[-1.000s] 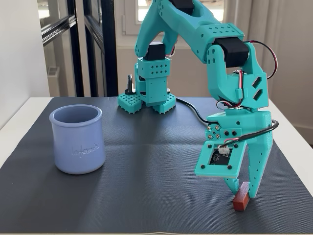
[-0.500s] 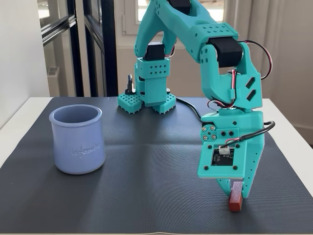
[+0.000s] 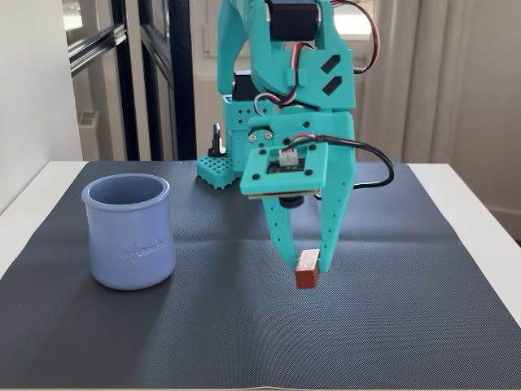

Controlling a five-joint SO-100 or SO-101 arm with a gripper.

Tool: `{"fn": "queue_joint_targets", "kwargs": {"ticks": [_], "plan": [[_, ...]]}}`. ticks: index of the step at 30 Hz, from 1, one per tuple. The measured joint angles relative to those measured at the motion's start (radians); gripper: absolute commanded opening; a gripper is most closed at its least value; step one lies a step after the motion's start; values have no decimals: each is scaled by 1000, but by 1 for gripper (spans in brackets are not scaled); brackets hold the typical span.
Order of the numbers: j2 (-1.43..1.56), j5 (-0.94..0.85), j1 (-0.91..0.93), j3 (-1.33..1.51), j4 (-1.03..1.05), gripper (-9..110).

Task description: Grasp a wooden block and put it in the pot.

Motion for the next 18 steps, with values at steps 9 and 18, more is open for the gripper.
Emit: {"fn": "queue_joint_targets", "kwargs": {"ticks": [9,18], "plan": [[253,-295,190,198,0,0],[433,-568,351,341,0,0]]}}
